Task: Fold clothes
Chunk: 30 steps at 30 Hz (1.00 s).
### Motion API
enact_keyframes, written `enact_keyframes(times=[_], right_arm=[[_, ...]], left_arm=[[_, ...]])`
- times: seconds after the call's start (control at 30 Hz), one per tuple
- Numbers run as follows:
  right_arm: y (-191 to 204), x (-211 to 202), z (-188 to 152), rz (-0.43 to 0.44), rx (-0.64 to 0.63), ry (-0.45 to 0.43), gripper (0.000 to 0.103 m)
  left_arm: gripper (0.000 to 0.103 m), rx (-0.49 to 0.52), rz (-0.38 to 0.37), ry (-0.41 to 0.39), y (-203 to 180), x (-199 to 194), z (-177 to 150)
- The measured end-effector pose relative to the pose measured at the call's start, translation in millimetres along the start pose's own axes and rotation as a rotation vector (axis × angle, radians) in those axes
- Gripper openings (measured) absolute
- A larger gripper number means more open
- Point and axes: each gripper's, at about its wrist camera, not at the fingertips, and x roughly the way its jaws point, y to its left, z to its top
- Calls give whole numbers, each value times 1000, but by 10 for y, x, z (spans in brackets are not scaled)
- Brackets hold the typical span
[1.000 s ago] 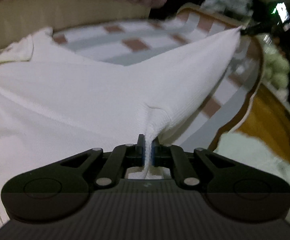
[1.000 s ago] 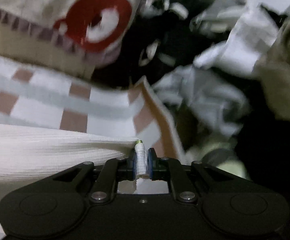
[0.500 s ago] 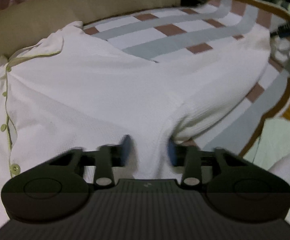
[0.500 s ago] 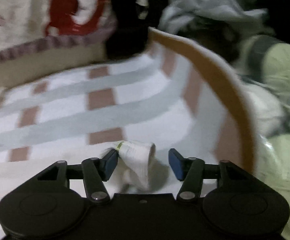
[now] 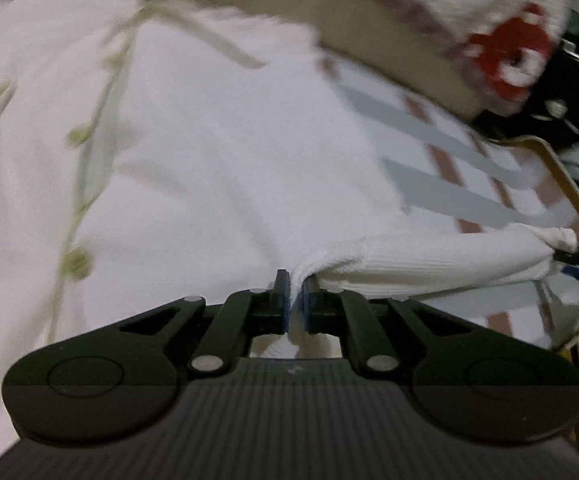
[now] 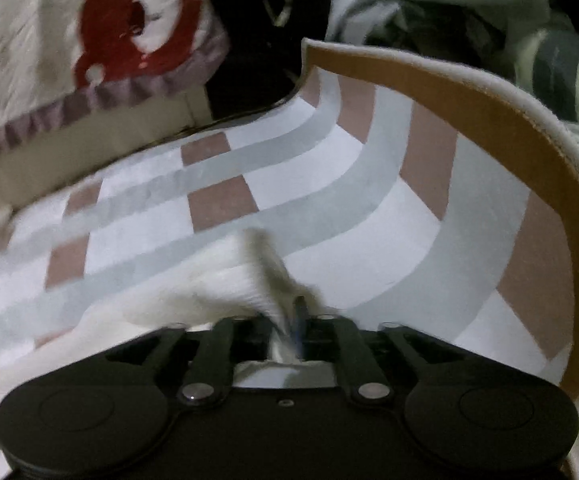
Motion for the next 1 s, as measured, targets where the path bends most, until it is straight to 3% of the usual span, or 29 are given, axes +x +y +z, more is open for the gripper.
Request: enact_keyframes(times=[0.1, 0.17, 0.23, 0.3, 0.5, 0.57, 0.6, 0.63, 0.77, 0.87, 0.93, 1.0], right_arm=[[71, 41, -9, -78, -30, -26, 56], [151, 42, -50, -153, -73, -64, 59], [155, 41, -122, -97, -10, -55, 59], [141, 57, -204, -15, 84, -27, 59], [493, 252, -429, -18, -25, -48, 62], [619, 318, -504, -24, -70, -58, 42], [698, 326, -527, -37, -136, -69, 9], [743, 301, -526, -30, -182, -76, 3], [563, 116, -507, -124, -194, -102, 2], [409, -26, -494, -207, -197, -122, 2], [306, -120, -486, -262, -199, -135, 2], [203, -214, -478, -317, -201, -149, 0]], left_arm=[[8, -49, -31, 23, 135, 13, -83], [9, -136, -70, 27, 251, 6, -122], [9, -125, -81, 22, 263, 3, -147], [9, -46, -65, 16, 182, -8, -174], [9, 41, -76, 26, 53, -39, -248], [9, 48, -111, 48, -7, -87, -332], [8, 51, -140, 53, -45, -119, -361], [7, 54, -169, 56, -82, -152, -389], [7, 118, -245, 63, -271, -311, -454], [7, 63, -316, 136, -299, -278, -507], [8, 45, -304, 177, -293, -225, -566], [9, 85, -232, 212, -288, -189, -632]])
